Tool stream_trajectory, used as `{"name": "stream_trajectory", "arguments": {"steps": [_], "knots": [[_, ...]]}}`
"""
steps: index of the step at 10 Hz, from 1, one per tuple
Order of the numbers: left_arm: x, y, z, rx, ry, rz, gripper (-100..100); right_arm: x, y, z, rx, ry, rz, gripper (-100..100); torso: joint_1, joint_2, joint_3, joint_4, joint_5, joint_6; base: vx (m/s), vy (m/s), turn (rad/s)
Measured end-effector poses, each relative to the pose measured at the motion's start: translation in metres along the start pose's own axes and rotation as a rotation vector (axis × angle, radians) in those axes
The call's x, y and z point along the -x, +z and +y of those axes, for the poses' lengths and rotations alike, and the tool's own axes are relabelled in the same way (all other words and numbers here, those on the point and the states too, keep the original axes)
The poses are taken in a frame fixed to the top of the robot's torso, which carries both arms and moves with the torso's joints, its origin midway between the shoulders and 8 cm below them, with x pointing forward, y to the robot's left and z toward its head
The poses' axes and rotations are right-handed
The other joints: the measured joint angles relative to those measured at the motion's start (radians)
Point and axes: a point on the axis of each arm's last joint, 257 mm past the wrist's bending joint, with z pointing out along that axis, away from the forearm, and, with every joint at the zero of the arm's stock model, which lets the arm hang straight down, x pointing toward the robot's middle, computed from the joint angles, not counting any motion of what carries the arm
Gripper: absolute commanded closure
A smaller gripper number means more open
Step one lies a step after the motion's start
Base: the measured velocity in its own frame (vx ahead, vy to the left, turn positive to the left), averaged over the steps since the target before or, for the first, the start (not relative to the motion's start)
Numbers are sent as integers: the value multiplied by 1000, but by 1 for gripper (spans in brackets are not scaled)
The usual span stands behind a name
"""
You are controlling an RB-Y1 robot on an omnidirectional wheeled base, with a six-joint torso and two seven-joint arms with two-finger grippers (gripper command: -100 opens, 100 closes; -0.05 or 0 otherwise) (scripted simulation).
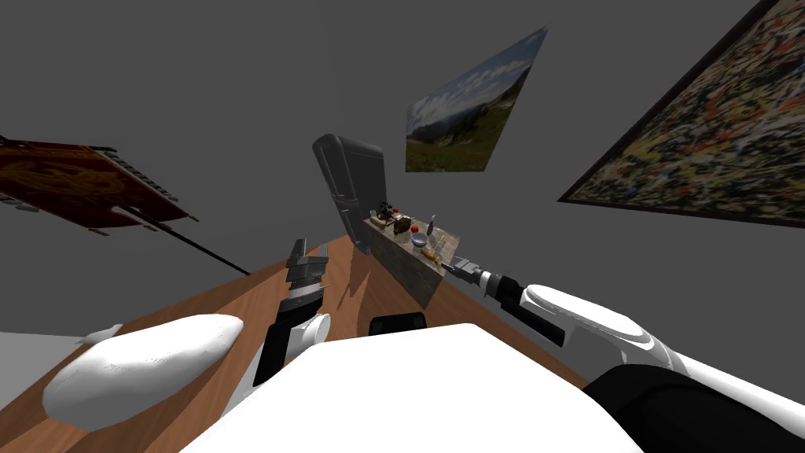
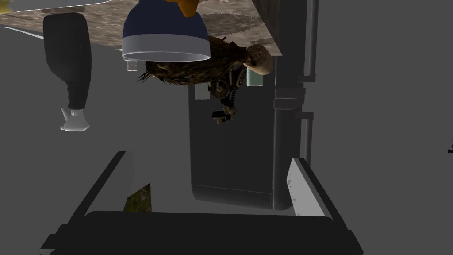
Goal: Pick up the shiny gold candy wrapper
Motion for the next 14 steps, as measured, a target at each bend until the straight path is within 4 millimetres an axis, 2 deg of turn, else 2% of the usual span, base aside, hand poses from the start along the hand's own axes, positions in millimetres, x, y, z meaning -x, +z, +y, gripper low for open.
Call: {"name": "stream_trajectory", "arguments": {"steps": [5,14], "knots": [[0,0,0,0,0,0,0,-40,-6,-27,-49,-107,143,-100,3,-3,-2,-1,1,0,83,83,-6],[0,0,0,0,0,0,0,-101,-34,-80,-112,-288,372,-100,1,-3,-2,-1,0,0,92,83,9]]}}
